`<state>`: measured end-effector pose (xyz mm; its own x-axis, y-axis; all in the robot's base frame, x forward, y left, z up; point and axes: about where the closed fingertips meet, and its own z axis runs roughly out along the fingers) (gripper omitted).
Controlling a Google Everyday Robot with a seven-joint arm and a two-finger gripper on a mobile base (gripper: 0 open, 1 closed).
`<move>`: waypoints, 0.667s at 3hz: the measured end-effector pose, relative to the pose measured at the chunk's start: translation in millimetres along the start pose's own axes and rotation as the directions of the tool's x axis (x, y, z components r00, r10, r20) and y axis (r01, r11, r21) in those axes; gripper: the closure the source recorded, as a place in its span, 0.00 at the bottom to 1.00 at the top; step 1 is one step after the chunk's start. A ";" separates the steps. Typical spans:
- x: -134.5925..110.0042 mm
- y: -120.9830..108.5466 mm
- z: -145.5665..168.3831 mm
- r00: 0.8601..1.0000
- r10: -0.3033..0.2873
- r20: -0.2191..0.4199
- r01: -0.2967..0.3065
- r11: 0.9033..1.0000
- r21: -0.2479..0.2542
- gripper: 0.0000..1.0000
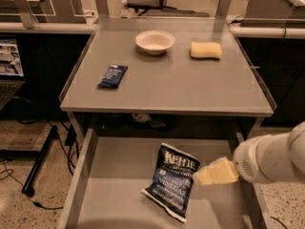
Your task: Pick blue chip bag from top drawer and place on counter
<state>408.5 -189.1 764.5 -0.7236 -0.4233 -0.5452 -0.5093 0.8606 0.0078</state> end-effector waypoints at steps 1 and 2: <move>45.6 18.5 39.9 0.997 0.054 -0.054 -0.054 0.998 0.011 0.00; 52.8 17.5 45.4 0.996 0.080 -0.043 -0.079 0.997 0.026 0.00</move>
Offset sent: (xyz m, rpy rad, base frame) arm -0.0221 0.0074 -0.0520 -0.0076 0.0564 -0.0424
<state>382.5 -183.6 697.8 -0.7817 -0.3646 -0.5059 -0.4381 0.8984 0.0295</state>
